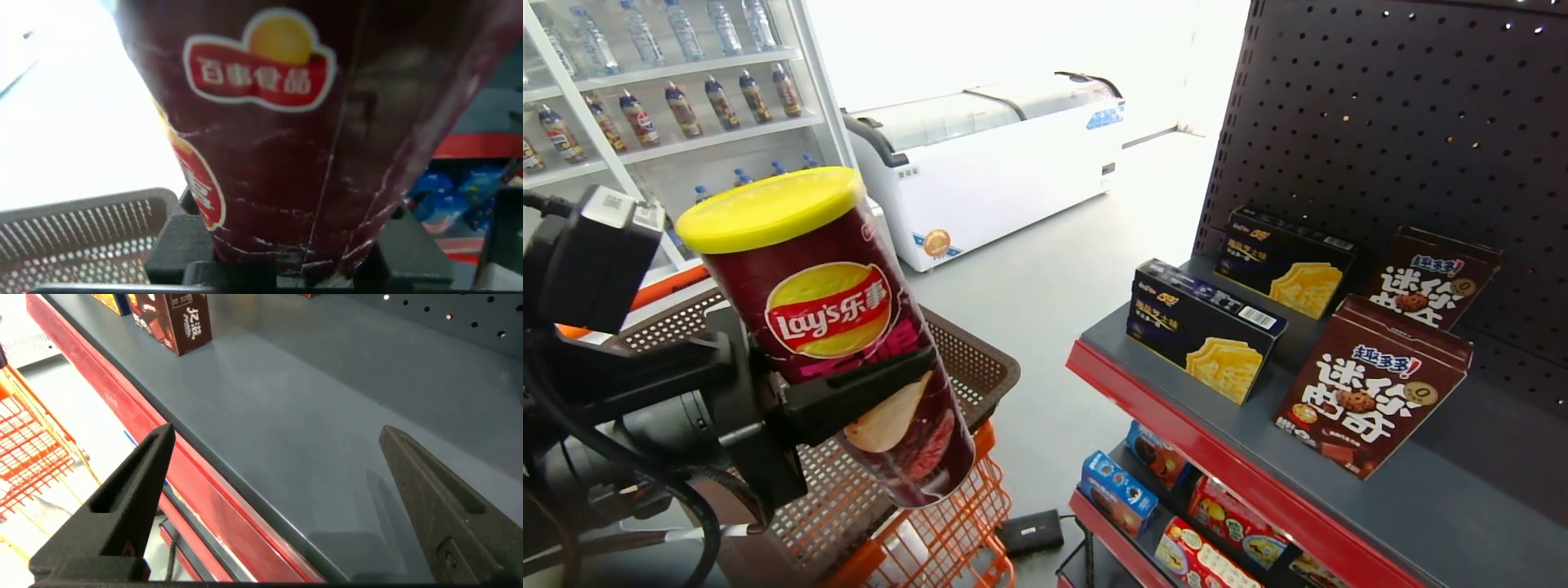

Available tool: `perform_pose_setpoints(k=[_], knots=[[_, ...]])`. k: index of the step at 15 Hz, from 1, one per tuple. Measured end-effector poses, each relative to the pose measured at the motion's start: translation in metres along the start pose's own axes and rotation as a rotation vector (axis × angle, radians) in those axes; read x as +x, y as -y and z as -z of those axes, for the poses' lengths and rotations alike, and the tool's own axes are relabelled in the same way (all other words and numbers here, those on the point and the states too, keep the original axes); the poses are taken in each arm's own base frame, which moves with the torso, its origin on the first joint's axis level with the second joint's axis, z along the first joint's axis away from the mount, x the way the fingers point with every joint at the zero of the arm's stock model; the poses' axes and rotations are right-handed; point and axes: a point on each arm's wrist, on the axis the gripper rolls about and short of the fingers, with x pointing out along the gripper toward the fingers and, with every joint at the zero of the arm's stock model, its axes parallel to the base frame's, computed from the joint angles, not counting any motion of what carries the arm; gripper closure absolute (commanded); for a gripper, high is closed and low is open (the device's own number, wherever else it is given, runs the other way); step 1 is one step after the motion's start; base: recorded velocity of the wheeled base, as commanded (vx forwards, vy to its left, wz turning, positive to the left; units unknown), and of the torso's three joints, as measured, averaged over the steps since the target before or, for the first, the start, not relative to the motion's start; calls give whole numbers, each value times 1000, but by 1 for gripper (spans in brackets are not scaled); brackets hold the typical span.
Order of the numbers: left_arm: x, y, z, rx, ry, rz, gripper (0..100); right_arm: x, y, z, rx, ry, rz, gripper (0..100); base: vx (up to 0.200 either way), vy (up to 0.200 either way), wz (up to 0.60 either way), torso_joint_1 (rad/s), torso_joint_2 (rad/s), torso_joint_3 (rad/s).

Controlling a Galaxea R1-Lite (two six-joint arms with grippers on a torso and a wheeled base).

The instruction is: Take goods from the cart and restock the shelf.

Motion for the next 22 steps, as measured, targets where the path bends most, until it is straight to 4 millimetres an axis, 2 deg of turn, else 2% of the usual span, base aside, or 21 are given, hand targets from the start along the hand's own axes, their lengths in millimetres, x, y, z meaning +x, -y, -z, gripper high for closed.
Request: perform_pose_setpoints(k=[6,14,22], knots=[[-14,18,4,-52,-119,71,100,0,0,0,0,0,0,0,0,0,0,0,0,0],[-20,26,1,-38,-95,114,100,0,0,0,-2,0,-2,0,0,0,0,0,0,0],[-18,30,2,-39,-99,139,100,0,0,0,-2,0,-3,0,0,0,-600,2,0,4]])
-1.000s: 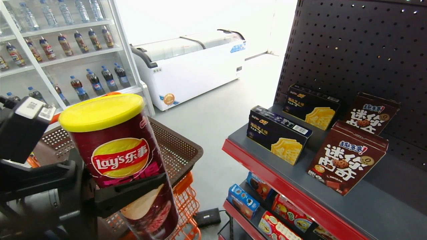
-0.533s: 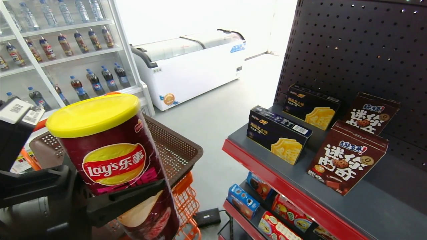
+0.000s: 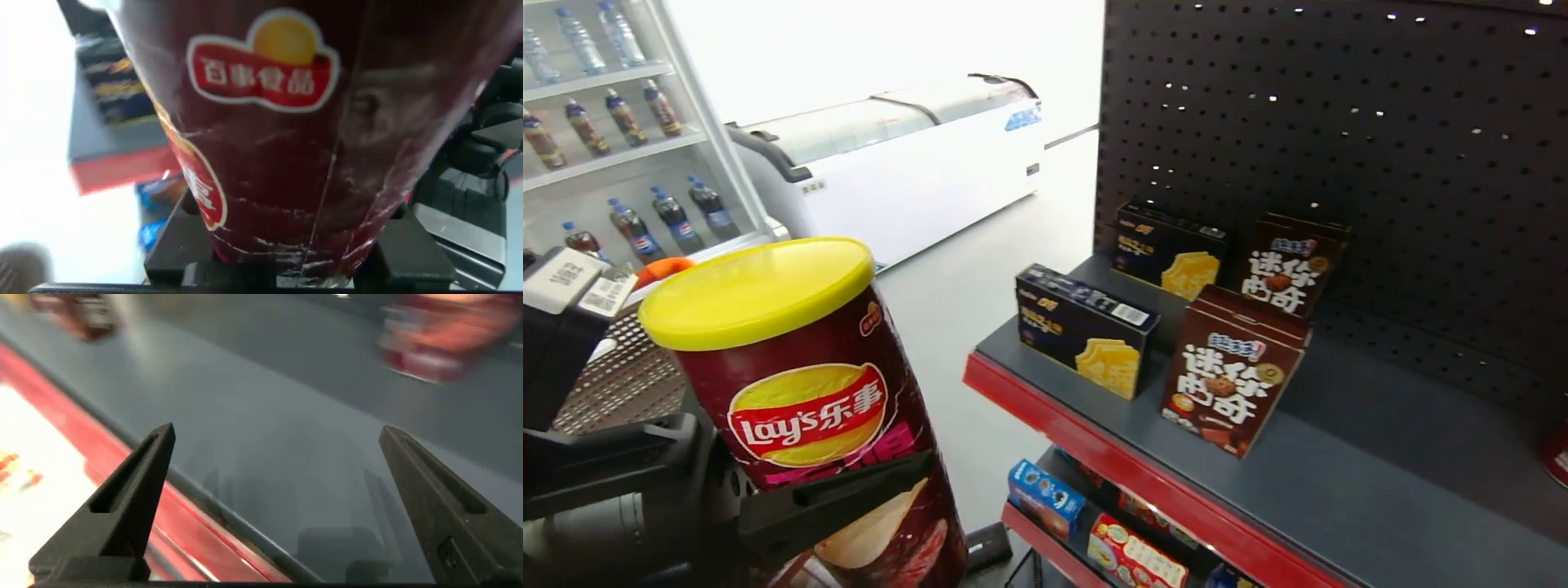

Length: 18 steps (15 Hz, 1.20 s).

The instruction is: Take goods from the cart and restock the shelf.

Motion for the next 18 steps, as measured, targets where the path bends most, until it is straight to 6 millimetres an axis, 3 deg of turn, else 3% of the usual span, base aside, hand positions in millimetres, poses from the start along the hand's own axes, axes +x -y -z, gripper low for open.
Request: perform_pose_setpoints(k=[13,18], knots=[[2,4,4,-4,-14,30,100,0,0,0,0,0,0,0,0,0,-600,3,2,2],[1,4,7,-10,-23,23,100,0,0,0,-1,-1,0,0,0,0,0,0,0,0]])
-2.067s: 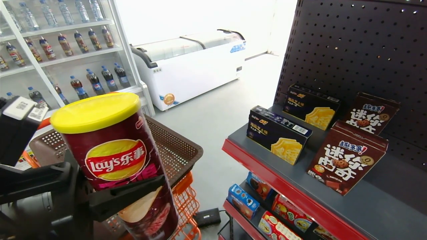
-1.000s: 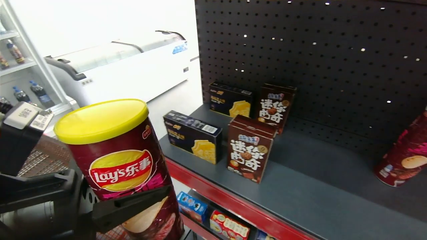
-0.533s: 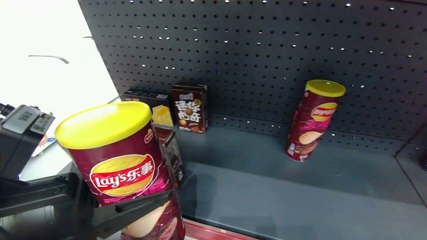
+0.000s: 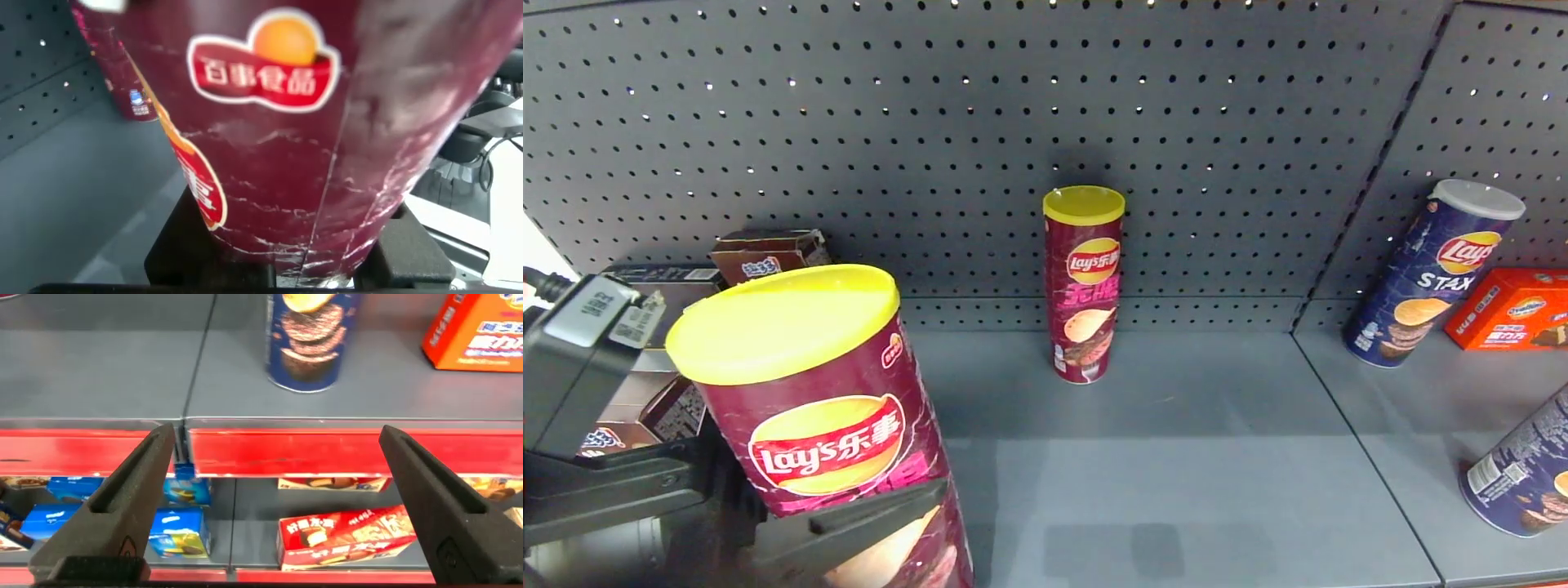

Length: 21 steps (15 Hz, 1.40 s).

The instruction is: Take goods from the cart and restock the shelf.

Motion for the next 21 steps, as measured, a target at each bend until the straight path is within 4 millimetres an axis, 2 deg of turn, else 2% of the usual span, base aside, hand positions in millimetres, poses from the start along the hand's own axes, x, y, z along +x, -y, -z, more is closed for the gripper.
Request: perform_pose_setpoints(k=[14,16,19,21], knots=[[-2,-2,-4,3,15,-22,100,0,0,-2,-1,1,10,0,0,0,0,0,0,0],[-2,-6,-2,-2,9,-36,100,-4,0,-29,6,45,5,0,0,0,0,0,0,0],[0,-7,5,-16,-17,-40,100,-7,0,-90,-27,102,-102,0,0,0,0,0,0,0],[0,-8,6,-20,-23,-42,100,-4,-1,-115,-53,118,-191,0,0,0,0,0,0,0]])
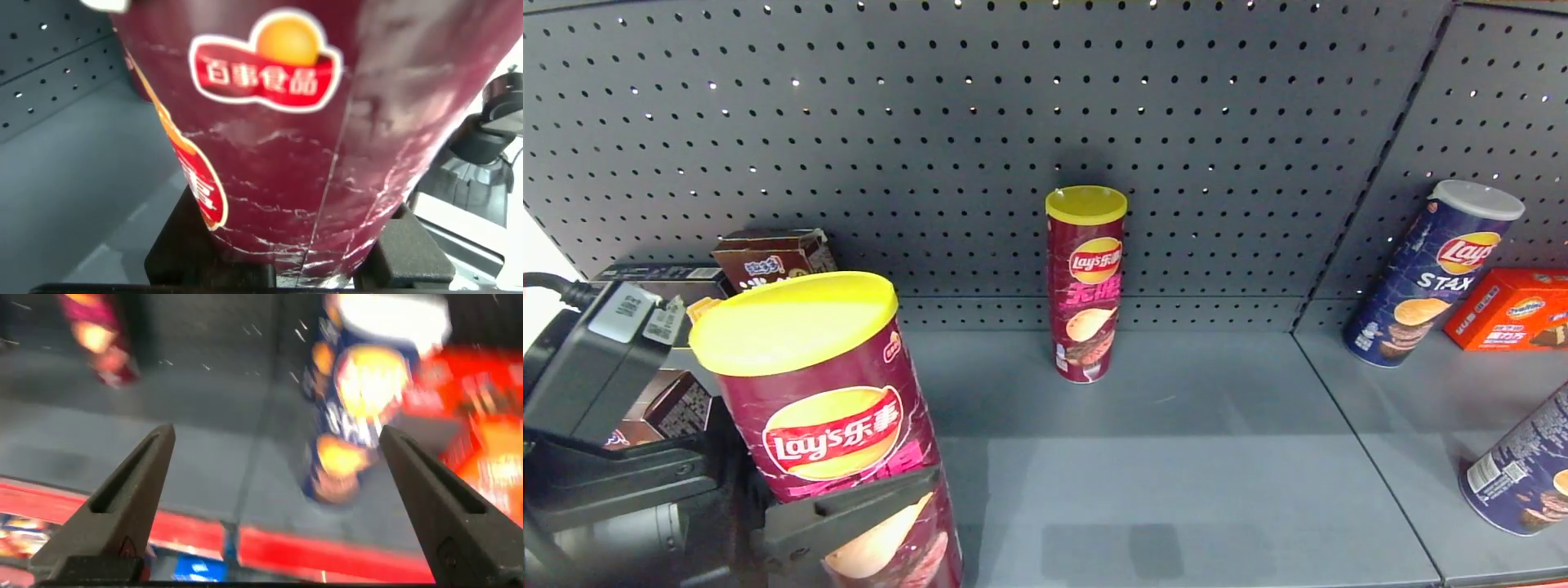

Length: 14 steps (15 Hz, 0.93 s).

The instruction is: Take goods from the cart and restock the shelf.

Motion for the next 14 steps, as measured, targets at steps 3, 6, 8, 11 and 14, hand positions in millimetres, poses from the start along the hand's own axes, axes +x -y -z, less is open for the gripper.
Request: perform_pose_setpoints(k=[3,6,8,11,14], knots=[[0,0,3,-6,-10,1,100,20,2,-36,-8,-2,-143,0,0,0,0,0,0,0],[0,0,5,-9,-15,-2,100,48,4,-59,-49,-34,-285,0,0,0,0,0,0,0],[-1,0,8,-14,-24,-4,100,62,4,-67,-49,-42,-358,0,0,0,0,0,0,0],[-2,1,14,-24,-41,-4,100,80,4,-79,-48,-35,-397,0,0,0,0,0,0,0],[-5,2,18,-28,-50,-5,100,95,2,-88,-42,-44,-440,0,0,0,0,0,0,0]])
